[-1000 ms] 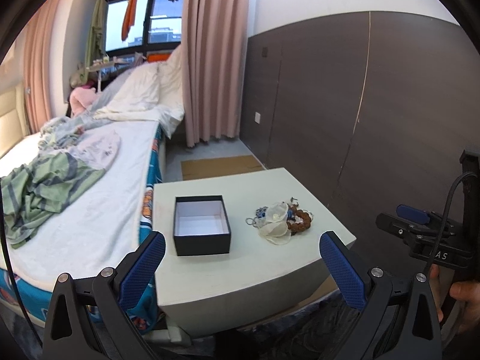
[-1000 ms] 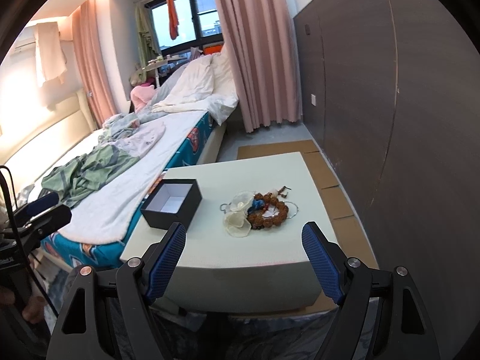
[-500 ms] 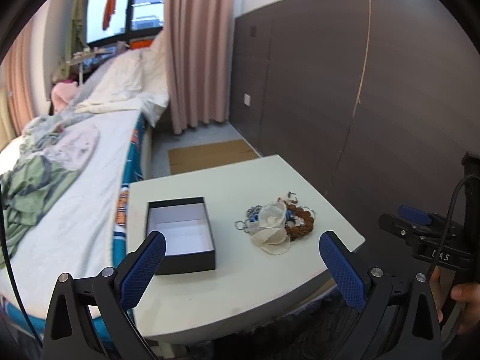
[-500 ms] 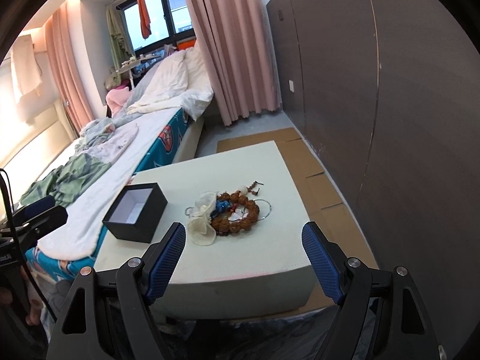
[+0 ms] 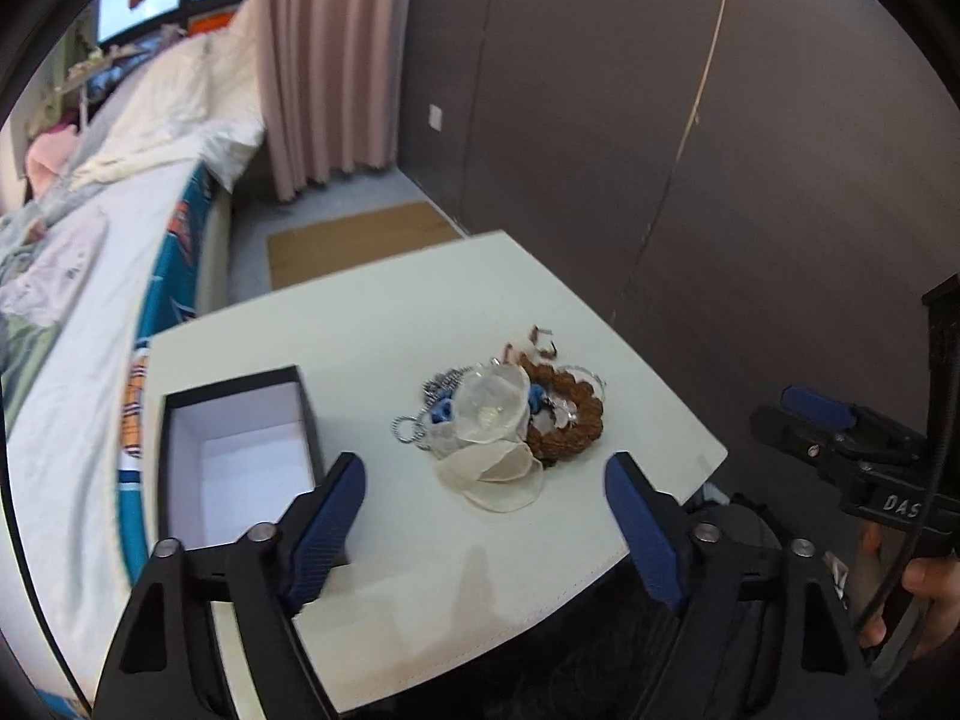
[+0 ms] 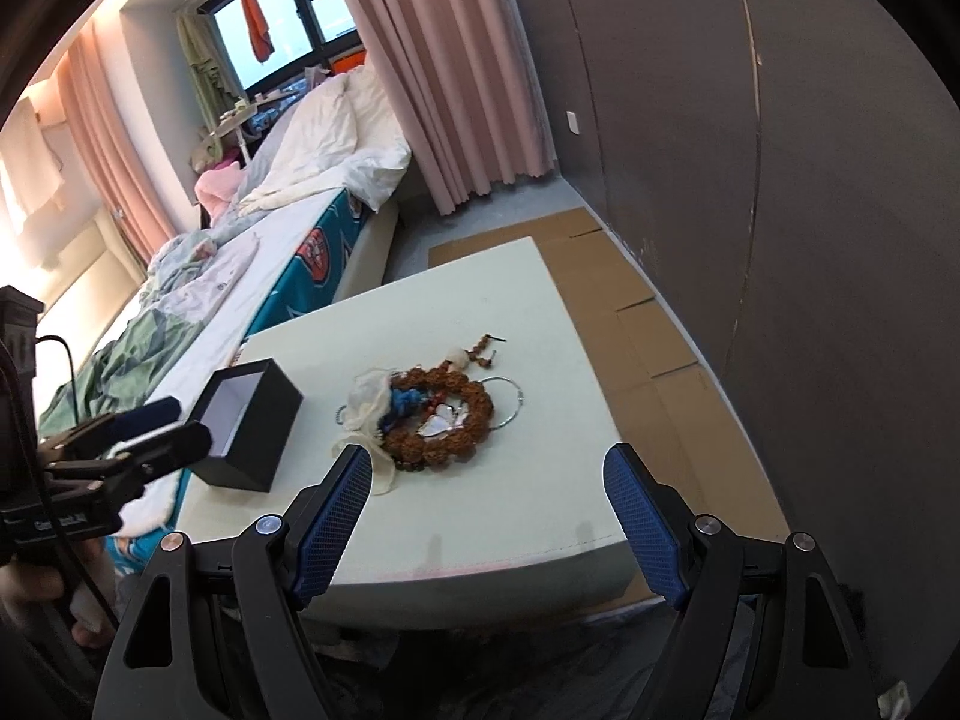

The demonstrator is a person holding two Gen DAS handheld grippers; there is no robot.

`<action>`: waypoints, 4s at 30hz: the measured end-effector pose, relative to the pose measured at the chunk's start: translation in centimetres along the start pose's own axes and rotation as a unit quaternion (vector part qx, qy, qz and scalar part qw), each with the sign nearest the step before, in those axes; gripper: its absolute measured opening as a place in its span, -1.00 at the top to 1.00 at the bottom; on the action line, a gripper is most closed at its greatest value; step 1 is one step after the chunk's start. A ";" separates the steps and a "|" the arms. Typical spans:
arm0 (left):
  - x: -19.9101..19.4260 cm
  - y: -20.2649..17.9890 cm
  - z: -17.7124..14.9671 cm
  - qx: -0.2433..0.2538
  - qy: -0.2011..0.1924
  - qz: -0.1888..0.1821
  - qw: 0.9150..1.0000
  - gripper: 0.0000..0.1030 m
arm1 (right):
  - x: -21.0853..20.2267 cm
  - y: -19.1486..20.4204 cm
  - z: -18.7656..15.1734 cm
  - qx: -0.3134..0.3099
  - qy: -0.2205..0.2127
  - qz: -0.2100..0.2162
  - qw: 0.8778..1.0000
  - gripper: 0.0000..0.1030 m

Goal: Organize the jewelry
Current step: 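Move the left tool to the jewelry pile and grasp the white cloth pouch, then drop the white pouch in the box with left tool while right tool grasps blue beads, then lower the blue beaded item into the black box and open the right tool, then reach the left tool to the silver chain and grasp it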

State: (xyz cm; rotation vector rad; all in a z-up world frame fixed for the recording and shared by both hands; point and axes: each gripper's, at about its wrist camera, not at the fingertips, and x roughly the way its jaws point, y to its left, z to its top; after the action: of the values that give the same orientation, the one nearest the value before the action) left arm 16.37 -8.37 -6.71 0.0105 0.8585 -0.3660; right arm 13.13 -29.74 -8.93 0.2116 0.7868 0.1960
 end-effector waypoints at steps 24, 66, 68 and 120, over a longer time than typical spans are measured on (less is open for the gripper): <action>10.8 1.2 -0.1 0.015 0.116 0.035 0.993 0.95 | 3.3 -2.6 0.5 0.040 0.036 0.001 0.999 -0.55; -2.6 12.5 2.5 -0.131 -0.041 0.054 0.989 1.00 | 12.6 8.7 4.2 -0.057 0.134 0.076 0.986 0.71; -2.6 12.7 2.5 -0.133 -0.045 0.048 0.989 0.99 | 11.8 9.2 4.9 -0.060 0.125 0.081 0.987 0.71; -2.2 8.6 4.7 -0.093 -0.014 0.034 0.995 -0.72 | 7.0 3.9 7.1 0.047 0.082 0.083 0.992 -0.52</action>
State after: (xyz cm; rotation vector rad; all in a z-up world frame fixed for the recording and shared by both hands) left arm 21.27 -0.33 -3.18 -0.1367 0.8597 -0.2217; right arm 22.65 -25.03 -7.81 0.3533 0.9437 0.3376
